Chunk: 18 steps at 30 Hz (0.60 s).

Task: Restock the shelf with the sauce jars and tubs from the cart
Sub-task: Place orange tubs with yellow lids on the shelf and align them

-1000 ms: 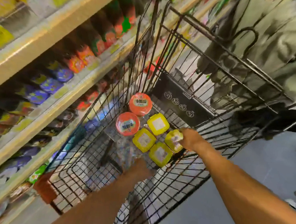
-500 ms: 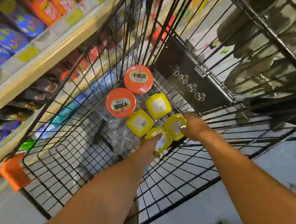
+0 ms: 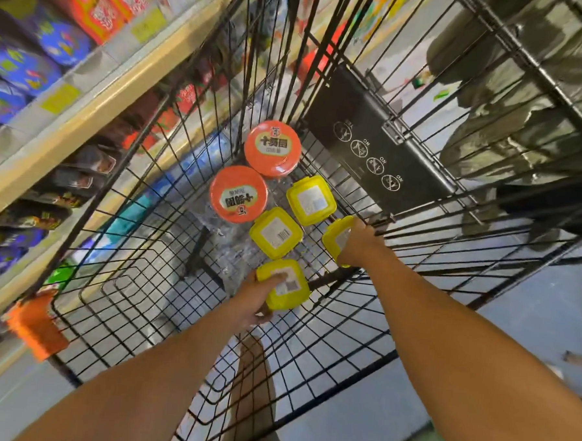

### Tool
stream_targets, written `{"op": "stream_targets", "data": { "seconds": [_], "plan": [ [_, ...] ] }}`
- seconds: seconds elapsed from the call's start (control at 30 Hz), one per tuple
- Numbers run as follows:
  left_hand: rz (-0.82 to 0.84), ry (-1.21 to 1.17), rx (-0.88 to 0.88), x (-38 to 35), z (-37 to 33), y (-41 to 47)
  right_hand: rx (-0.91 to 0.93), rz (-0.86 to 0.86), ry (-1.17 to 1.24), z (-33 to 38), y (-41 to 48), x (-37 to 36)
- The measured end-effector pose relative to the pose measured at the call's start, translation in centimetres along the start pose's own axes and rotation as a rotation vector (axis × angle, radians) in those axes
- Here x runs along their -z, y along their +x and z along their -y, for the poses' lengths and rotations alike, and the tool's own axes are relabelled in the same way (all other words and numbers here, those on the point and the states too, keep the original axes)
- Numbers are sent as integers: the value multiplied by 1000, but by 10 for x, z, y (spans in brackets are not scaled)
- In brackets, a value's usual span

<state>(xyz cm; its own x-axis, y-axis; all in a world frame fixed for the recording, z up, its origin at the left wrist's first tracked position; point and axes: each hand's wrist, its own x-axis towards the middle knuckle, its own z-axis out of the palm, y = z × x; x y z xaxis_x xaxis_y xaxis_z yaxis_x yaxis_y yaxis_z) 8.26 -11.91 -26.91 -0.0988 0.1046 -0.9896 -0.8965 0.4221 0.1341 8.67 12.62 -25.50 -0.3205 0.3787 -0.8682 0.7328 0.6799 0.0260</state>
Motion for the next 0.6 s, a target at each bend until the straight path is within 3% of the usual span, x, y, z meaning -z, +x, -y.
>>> {"op": "stream_targets", "data": {
  "seconds": [0.2, 0.37, 0.47, 0.6],
  "plan": [
    [25, 137, -49, 38, -4, -25, -63, -156, -68, 18, 0, -24],
    [152, 229, -100, 61, -11, -39, -69, -202, -156, 20, 10, -35],
    [176, 192, -123, 67, -19, -50, -55, -175, -196, 22, 4, -25],
    [255, -11, -82, 68, -28, -65, 14, -80, 14, 23, -16, -8]
  ]
}}
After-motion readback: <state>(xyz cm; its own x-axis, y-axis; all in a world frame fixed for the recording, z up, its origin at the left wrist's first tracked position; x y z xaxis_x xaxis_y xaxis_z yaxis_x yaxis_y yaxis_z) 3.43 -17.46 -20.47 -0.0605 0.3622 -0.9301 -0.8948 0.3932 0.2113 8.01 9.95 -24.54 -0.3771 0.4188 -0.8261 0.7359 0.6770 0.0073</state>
